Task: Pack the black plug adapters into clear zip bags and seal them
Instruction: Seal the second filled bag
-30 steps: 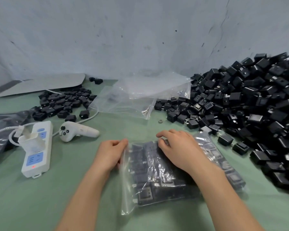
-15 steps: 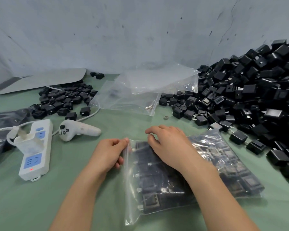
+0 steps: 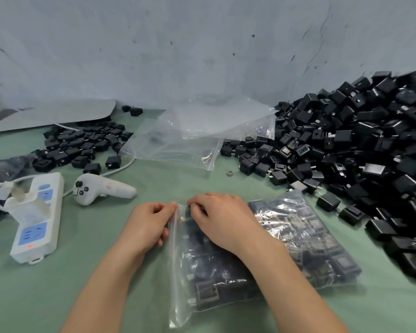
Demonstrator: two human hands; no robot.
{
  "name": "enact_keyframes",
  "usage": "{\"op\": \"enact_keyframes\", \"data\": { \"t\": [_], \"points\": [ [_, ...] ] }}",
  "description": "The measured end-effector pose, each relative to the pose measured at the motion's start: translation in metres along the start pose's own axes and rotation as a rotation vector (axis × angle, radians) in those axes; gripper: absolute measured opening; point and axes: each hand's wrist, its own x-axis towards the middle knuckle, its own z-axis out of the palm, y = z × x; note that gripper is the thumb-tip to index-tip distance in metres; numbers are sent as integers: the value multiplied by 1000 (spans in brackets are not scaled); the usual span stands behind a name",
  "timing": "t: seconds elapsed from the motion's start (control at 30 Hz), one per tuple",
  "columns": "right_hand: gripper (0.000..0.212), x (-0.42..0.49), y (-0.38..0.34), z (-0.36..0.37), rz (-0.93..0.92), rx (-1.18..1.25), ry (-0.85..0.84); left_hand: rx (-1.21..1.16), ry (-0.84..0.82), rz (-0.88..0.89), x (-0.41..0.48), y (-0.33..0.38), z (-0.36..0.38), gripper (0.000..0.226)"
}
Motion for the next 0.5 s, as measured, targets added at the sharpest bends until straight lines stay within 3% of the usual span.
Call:
{"op": "enact_keyframes", "data": {
  "t": [0.5],
  "points": [
    [31,-11,-4,-15,-15,133,-168,-128,-5,-84,-27,-6,-4,27]
  ]
}}
